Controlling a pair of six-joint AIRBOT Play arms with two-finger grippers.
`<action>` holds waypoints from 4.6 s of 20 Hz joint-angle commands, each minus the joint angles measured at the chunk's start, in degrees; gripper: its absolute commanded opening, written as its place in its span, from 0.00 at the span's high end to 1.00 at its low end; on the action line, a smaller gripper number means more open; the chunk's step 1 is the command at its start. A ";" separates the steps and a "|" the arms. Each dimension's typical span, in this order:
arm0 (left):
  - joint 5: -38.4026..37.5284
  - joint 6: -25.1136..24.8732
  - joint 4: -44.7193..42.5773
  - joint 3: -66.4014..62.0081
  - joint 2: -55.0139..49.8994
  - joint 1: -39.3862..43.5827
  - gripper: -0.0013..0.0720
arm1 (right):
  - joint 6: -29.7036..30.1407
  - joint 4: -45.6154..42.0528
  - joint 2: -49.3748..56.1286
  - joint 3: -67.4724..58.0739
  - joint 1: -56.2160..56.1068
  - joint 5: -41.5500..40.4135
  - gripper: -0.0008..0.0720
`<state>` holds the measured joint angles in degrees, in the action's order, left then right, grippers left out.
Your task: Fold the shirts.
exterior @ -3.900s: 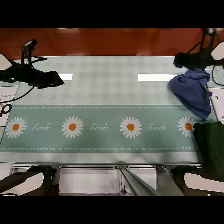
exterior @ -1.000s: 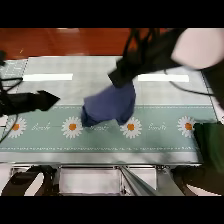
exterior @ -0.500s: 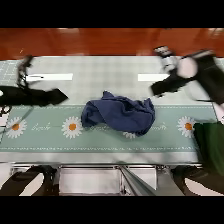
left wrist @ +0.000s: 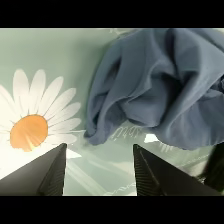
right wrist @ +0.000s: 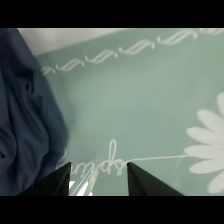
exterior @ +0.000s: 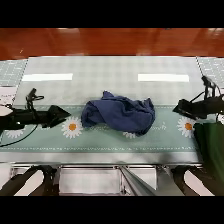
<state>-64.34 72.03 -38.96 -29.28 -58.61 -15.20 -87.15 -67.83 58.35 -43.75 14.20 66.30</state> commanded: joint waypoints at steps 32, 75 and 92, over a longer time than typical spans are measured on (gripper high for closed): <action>15.04 -5.53 18.47 -2.14 -17.75 20.59 0.96 | 15.82 34.88 13.73 17.07 -13.57 -10.23 0.55; 8.85 7.67 -17.99 -22.08 6.36 6.49 0.96 | 4.35 9.68 -9.18 0.15 -8.72 -10.54 0.95; 18.43 8.20 -20.31 -37.11 -22.97 10.73 0.29 | 7.39 20.81 41.09 -45.16 4.57 -1.14 0.42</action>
<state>-38.54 79.81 -56.80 -63.81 -80.84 -1.26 -79.44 -47.97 98.41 -82.81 12.93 54.70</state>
